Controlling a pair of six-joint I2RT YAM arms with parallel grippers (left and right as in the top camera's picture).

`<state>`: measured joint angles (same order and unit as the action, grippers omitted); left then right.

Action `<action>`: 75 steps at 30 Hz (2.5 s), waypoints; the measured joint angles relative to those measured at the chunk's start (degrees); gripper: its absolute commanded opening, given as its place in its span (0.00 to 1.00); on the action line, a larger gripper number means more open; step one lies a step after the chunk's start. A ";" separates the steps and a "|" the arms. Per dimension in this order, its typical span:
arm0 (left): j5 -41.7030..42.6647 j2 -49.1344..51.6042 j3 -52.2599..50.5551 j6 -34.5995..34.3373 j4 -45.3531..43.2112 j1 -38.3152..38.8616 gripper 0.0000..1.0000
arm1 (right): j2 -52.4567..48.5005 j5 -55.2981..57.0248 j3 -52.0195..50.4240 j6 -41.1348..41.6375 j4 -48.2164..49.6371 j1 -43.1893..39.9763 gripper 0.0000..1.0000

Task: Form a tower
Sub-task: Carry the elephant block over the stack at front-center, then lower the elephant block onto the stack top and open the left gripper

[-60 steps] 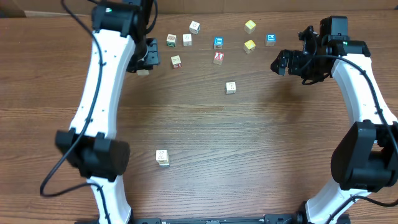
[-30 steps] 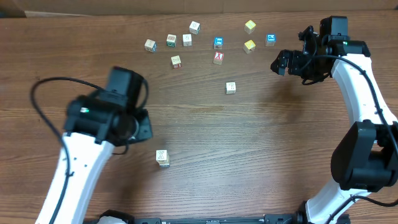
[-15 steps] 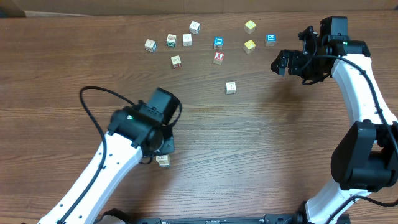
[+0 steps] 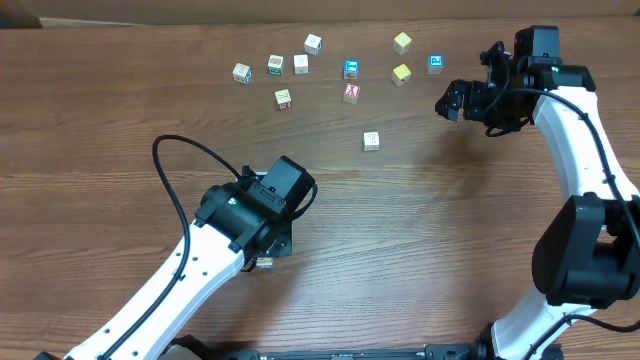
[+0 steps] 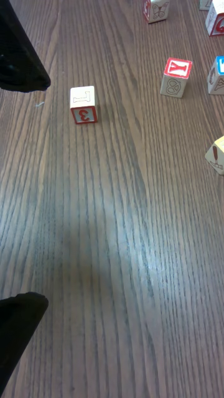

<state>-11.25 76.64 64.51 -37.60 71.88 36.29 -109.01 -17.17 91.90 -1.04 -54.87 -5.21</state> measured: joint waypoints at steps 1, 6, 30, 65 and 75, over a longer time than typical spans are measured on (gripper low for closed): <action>-0.09 0.00 -0.66 0.00 -0.20 0.00 0.19 | 0.00 0.00 0.00 0.02 -0.02 0.00 1.00; -0.17 0.00 -3.39 -0.22 -1.64 0.00 0.20 | 0.00 0.00 0.00 0.00 0.00 0.00 1.00; -0.20 0.00 -6.05 -0.24 -4.96 0.00 0.19 | 0.00 0.00 0.00 0.02 -0.02 0.00 1.00; -1.46 0.00 -6.51 -2.36 -5.62 0.00 0.34 | 0.00 0.02 0.00 0.00 0.02 0.00 1.00; -1.44 0.00 -6.51 -2.58 -5.27 0.00 0.35 | 0.00 0.00 0.00 0.02 0.02 0.00 1.00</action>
<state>-12.69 76.64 58.00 -40.18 66.61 36.29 -109.01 -17.17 91.90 -1.02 -54.85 -5.21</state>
